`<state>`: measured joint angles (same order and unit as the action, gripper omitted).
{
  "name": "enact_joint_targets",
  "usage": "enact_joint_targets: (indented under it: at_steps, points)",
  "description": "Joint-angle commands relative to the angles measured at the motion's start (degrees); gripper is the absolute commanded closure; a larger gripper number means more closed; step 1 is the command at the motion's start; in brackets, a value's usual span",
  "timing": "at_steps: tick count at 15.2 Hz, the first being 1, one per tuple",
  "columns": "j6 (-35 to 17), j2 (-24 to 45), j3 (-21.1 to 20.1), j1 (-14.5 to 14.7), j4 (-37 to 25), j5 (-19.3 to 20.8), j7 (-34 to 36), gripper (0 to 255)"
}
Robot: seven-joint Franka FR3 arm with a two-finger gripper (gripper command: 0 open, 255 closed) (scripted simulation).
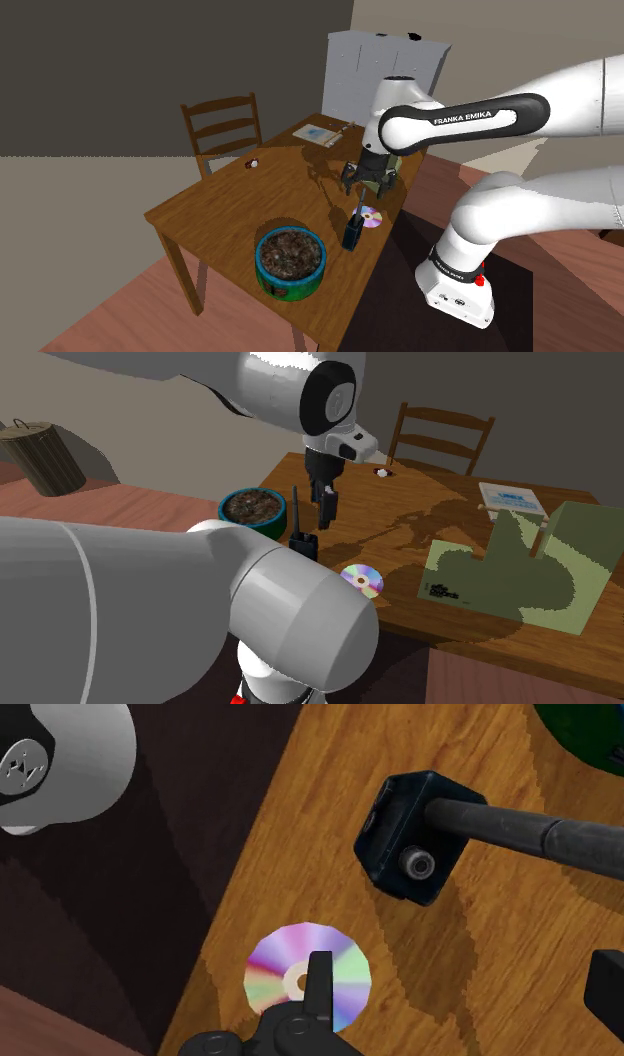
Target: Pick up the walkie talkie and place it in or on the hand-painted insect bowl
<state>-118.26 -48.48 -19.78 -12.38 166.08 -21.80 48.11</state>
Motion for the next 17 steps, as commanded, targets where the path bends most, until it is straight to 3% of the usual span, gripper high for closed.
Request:
enact_joint_targets:
  at_steps: [1, 2, 10, 17]
  points:
    - [-3.49, 1.36, -2.77, -0.49, 2.47, -3.06, 6.2, 0]
    - [-5.39, 2.28, -4.17, -0.56, 3.65, -4.67, 8.92, 0]
    - [-14.63, 8.77, -6.7, 0.46, 6.49, -7.82, 8.21, 0]
    - [-14.63, 8.77, -6.7, 0.46, 6.49, -7.82, 8.21, 0]
